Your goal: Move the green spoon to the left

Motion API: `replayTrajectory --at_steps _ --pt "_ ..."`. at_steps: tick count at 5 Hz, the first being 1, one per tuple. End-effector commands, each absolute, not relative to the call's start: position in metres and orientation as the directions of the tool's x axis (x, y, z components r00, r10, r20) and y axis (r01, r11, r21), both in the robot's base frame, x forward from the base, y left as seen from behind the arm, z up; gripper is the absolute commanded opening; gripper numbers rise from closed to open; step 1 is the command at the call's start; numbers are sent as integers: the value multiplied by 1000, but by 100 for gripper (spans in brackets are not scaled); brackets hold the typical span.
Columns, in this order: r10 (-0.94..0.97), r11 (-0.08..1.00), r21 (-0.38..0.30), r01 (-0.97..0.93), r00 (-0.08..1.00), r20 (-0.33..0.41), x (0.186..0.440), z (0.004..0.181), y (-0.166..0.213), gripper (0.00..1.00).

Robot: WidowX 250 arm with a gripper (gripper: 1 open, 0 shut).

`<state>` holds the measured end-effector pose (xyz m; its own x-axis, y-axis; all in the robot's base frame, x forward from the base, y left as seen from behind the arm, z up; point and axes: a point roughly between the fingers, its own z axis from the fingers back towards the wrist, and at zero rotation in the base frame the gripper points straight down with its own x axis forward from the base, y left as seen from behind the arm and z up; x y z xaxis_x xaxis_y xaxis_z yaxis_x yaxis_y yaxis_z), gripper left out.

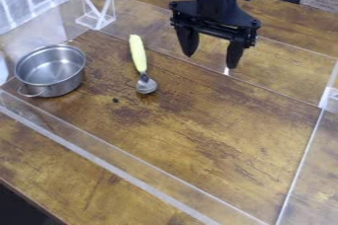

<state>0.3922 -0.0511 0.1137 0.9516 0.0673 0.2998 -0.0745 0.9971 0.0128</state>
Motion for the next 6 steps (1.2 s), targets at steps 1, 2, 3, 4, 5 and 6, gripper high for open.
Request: replayTrajectory --at_steps 1,2,3,4,5,6 --pt "86 996 2 -92 932 353 399 133 -44 100" --pt "83 996 8 -91 939 334 399 126 -42 100" --pt "83 996 13 -92 943 322 399 120 -40 100" --pt "82 996 12 -91 941 328 400 122 -38 100" --pt "76 996 10 -84 940 331 402 124 -41 100" --pt "70 997 9 -77 940 335 405 126 -43 100"
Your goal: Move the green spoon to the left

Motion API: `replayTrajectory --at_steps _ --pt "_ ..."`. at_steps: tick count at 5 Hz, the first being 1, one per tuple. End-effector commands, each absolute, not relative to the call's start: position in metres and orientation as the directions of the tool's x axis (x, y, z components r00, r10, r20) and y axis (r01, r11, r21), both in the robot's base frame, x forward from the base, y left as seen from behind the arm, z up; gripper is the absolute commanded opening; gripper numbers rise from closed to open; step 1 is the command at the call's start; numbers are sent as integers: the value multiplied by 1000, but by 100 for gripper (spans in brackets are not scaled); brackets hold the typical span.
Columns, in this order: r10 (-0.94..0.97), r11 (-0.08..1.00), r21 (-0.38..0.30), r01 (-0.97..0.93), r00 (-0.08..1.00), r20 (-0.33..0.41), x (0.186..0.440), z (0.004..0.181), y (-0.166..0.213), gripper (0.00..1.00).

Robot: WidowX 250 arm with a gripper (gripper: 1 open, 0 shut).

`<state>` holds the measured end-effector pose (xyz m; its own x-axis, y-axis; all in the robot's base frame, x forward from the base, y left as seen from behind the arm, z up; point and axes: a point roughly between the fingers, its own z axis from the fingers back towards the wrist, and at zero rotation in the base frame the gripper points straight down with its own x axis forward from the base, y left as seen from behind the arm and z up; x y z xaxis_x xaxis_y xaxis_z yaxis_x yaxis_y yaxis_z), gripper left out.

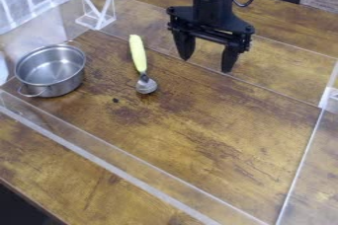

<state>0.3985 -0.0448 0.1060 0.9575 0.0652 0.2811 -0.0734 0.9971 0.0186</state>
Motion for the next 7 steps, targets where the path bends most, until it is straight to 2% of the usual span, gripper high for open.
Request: replayTrajectory --at_steps 1,4,7 --pt "64 997 8 -71 939 338 403 128 -46 100" --pt "51 999 -3 -53 946 320 393 128 -55 100" --pt "33 999 5 -37 941 337 393 136 -54 100"
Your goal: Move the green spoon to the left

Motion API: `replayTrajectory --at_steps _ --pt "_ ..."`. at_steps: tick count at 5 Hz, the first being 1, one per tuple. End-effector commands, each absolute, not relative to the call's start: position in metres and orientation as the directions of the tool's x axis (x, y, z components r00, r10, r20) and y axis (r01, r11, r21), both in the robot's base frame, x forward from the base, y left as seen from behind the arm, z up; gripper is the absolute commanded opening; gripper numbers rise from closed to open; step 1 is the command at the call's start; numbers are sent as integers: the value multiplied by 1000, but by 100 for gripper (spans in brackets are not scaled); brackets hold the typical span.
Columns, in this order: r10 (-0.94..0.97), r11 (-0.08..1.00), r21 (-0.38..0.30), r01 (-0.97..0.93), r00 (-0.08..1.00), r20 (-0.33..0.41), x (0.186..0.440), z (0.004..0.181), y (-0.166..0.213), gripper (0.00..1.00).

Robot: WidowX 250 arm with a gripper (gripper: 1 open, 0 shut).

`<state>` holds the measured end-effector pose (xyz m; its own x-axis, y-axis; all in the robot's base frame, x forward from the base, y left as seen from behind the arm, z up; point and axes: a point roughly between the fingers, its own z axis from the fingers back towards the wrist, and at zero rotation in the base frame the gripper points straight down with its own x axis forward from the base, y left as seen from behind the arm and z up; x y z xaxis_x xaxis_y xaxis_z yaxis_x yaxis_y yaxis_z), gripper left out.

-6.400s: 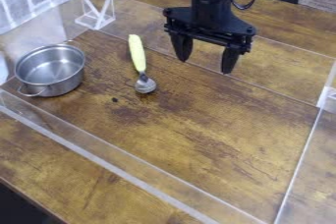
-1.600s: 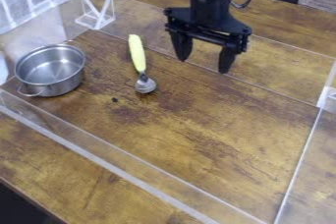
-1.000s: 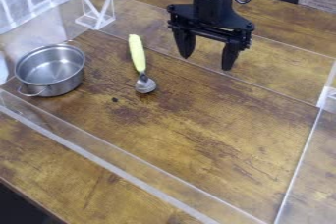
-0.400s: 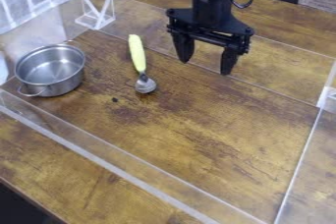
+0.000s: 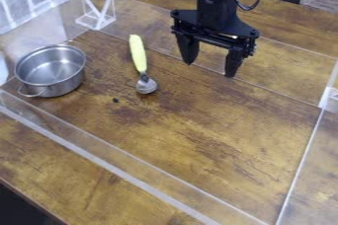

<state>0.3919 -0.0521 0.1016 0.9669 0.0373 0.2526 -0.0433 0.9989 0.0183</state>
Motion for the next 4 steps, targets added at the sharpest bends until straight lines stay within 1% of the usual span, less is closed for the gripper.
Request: replayTrajectory --at_steps 1,3,4 --pt "34 999 9 -39 939 344 394 138 -50 100" --pt "39 999 9 -46 931 362 394 146 -46 100" --pt "50 999 3 -54 929 368 395 147 -43 100"
